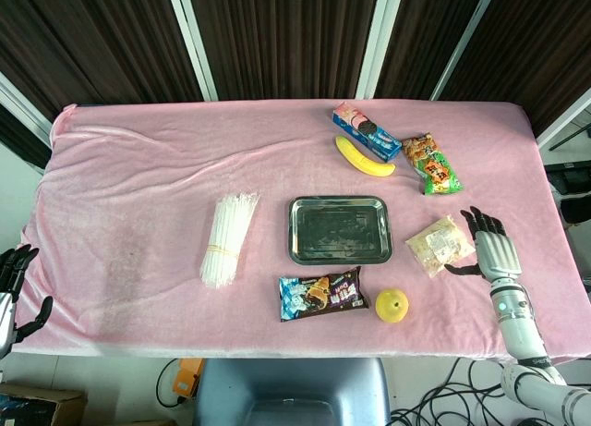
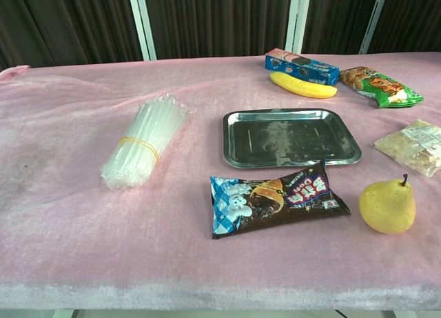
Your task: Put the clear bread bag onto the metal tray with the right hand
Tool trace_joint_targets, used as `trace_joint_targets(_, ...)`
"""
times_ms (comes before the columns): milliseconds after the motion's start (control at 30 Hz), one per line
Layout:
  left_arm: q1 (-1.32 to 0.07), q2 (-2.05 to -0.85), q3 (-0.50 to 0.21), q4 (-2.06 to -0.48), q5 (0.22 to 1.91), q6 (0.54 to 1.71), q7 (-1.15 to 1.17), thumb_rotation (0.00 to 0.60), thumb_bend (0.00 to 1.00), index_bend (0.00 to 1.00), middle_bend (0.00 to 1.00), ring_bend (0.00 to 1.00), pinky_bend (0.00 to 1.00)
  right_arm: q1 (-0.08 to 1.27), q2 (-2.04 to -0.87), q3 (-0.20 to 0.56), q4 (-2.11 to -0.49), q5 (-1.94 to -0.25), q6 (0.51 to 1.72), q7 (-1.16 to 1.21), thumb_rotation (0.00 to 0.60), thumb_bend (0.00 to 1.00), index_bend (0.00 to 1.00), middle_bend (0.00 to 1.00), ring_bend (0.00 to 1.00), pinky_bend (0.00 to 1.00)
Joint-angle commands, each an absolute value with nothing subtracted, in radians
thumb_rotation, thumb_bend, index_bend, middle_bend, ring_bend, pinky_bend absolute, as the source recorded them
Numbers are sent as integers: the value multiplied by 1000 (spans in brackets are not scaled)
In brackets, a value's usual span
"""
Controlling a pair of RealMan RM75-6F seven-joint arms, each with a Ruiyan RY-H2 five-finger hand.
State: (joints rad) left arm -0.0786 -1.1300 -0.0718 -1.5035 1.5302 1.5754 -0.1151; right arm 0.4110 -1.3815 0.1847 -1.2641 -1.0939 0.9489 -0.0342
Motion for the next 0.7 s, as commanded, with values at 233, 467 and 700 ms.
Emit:
trace_joint_targets(233, -75, -1129, -72, -1504, 1529, 1581, -118, 600, 413, 119, 89, 69, 345, 415, -1397, 177, -1245, -1103, 947, -27, 600, 128, 0, 0, 0, 100)
trace_joint_targets(467, -75, -1129, -74, -1503, 1526, 1580, -122, 600, 414, 119, 89, 69, 345, 432, -1439, 178, -1190, -1082, 932, -61, 600, 128, 0, 0, 0, 106)
trace_joint_targets(700, -74, -1128, -75, -1504, 1526, 1582, -125, 600, 414, 119, 89, 69, 344, 491, -1536, 185, -1045, -1096, 873, -55, 600, 128, 0, 0, 0, 116)
